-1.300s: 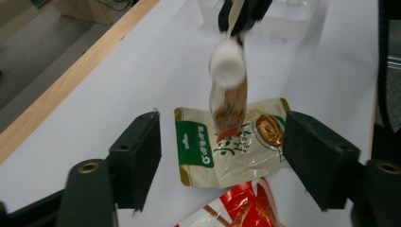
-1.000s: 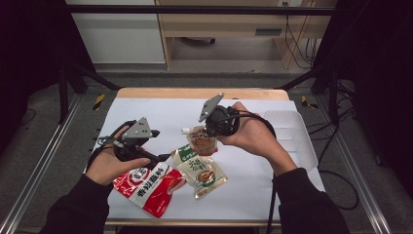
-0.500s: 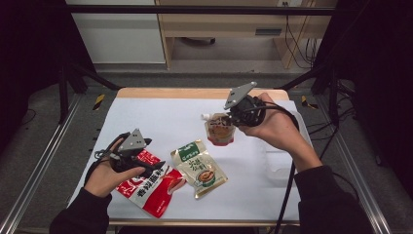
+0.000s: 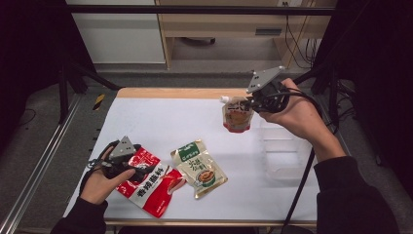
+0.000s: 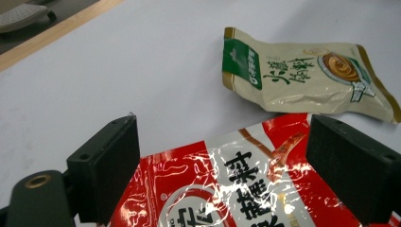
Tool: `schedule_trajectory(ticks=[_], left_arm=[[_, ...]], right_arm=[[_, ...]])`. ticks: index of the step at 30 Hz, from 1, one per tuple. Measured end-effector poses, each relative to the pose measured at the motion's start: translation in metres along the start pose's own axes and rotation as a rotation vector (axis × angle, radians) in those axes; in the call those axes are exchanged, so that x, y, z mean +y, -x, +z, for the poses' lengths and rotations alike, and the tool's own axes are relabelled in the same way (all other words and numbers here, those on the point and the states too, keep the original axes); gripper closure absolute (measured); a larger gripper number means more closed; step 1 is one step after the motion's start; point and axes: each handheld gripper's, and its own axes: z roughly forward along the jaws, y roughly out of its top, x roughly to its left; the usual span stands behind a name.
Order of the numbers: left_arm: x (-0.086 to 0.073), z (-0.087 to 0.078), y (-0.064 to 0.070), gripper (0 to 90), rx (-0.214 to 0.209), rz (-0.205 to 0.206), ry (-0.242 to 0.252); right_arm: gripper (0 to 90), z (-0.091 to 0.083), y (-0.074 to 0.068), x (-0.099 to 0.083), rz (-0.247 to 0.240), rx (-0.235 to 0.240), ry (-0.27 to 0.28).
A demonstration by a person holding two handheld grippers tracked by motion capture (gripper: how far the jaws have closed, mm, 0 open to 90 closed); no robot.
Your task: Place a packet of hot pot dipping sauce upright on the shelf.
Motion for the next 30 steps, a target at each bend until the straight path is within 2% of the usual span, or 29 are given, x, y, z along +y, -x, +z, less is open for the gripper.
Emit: schedule_trajectory(ticks=[1,4,6,10,13,14,16,21,23,27,30], left_arm=[[-0.002,0.0,-0.002,10.6,0.002,-0.009,-0.008],[-0.004,0.0,-0.009,10.4,0.01,-0.042,0.018],[-0.004,-0.001,-0.011,10.4,0.018,-0.022,0.011],[-0.006,0.002,-0.015,10.5,0.018,-0.041,0.02],[-0.009,0.005,-0.016,10.4,0.014,-0.025,-0.002],[-0.01,0.006,-0.017,10.3,0.013,-0.033,-0.006],[-0.011,0.008,-0.021,10.3,0.017,-0.044,0.0],[-0.005,0.007,-0.025,10.3,0.019,-0.035,0.016],[-0.005,0.003,-0.027,10.3,0.039,-0.049,0.024],[-0.003,-0.006,-0.029,10.3,0.068,-0.05,0.038],[-0.008,-0.01,-0.03,10.4,0.084,-0.076,0.043]], right_arm=[[87.9,-0.002,0.002,-0.002,0.002,-0.005,0.001],[87.9,-0.007,0.012,-0.008,0.008,-0.023,0.004],[87.9,-0.009,0.018,-0.013,0.01,-0.032,0.01],[87.9,-0.018,0.033,-0.027,0.039,-0.062,0.01],[87.9,-0.023,0.044,-0.039,0.065,-0.076,0.008],[87.9,-0.024,0.048,-0.043,0.073,-0.078,0.006],[88.0,-0.024,0.055,-0.051,0.085,-0.081,0.006],[88.1,-0.021,0.069,-0.073,0.115,-0.101,-0.003],[88.1,-0.019,0.072,-0.08,0.109,-0.108,-0.015],[88.1,-0.013,0.076,-0.097,0.096,-0.134,-0.022],[88.1,-0.01,0.078,-0.107,0.101,-0.142,-0.029]])
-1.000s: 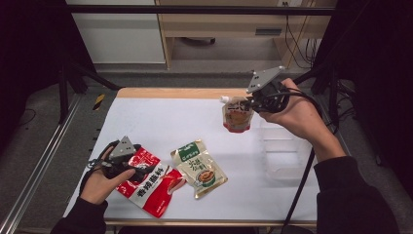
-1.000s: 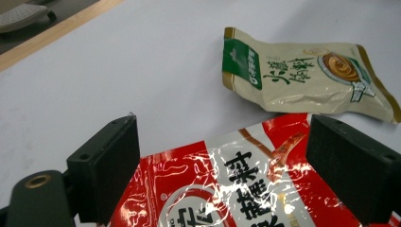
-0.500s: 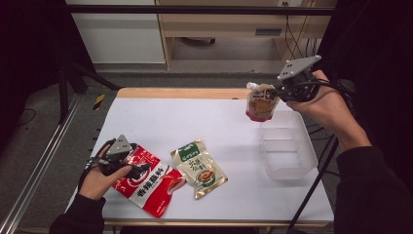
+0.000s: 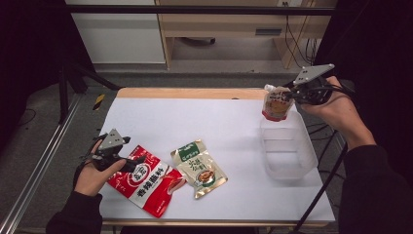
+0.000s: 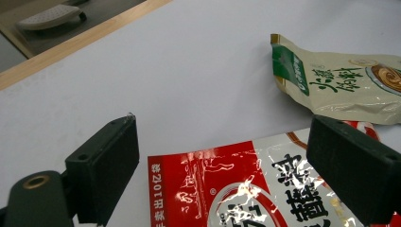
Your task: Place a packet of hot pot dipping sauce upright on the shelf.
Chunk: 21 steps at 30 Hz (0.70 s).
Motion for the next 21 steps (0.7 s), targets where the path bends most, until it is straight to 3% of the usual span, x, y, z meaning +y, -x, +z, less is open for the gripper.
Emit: schedule_trajectory(ticks=[5,21], left_arm=[[-0.007,0.001,-0.001,10.4,0.008,-0.012,-0.022],[-0.023,0.008,-0.008,10.4,0.023,-0.043,-0.059]], right_arm=[[88.1,0.006,0.006,-0.013,0.022,-0.007,-0.009],[87.9,0.032,0.01,-0.035,0.02,0.018,-0.014]])
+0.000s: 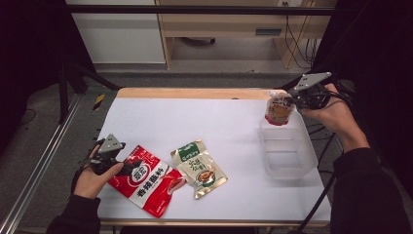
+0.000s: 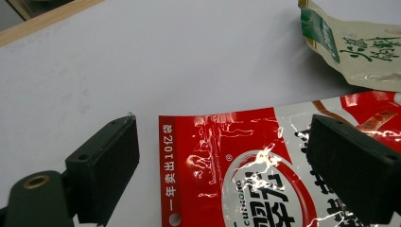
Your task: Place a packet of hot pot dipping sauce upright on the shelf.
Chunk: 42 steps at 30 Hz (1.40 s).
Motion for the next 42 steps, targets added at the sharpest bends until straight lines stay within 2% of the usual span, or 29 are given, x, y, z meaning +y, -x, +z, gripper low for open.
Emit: schedule_trajectory(ticks=[12,35,42], left_arm=[[-0.004,0.001,-0.001,10.4,-0.001,-0.011,-0.005],[-0.005,0.001,-0.001,10.4,-0.008,-0.011,-0.007],[-0.004,0.002,0.0,10.4,-0.011,-0.007,-0.011]], right_arm=[[87.9,0.021,-0.003,-0.023,0.05,0.027,0.006],[87.5,0.039,-0.012,-0.027,0.067,0.058,-0.02],[87.5,0.039,-0.008,-0.032,0.079,0.057,-0.027]])
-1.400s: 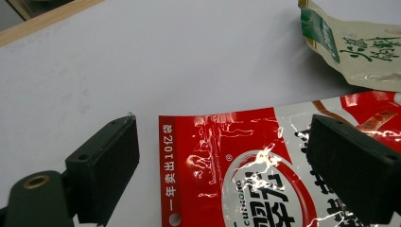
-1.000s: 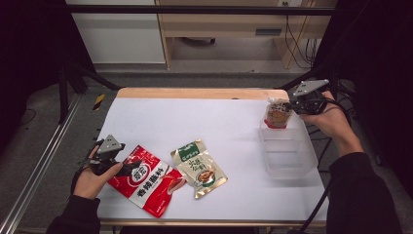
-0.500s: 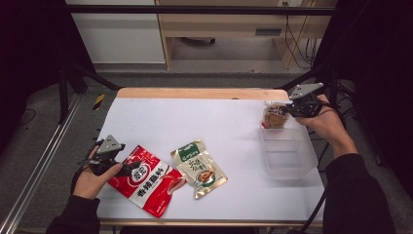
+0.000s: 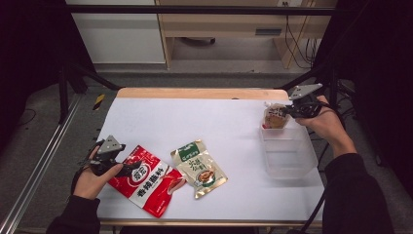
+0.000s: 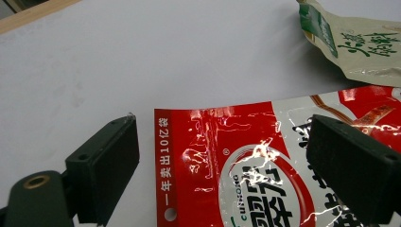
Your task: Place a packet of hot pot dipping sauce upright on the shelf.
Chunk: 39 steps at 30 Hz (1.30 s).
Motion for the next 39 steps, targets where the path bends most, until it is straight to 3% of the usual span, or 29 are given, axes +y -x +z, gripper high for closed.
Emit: schedule_trajectory(ticks=[13,19,29,39], left_arm=[[0.0,0.001,0.002,10.4,-0.003,0.002,-0.002],[0.0,0.001,0.002,10.4,-0.004,0.005,-0.005],[-0.001,0.001,0.003,10.4,-0.004,0.007,-0.006],[0.0,0.005,0.008,10.4,-0.011,0.021,-0.012]], right_arm=[[86.6,0.004,0.002,-0.009,0.043,0.01,0.008],[81.8,0.003,0.003,-0.01,0.068,0.013,-0.002],[56.6,0.002,0.0,-0.007,0.113,-0.005,-0.018],[32.1,-0.022,-0.012,0.005,0.14,-0.081,0.031]])
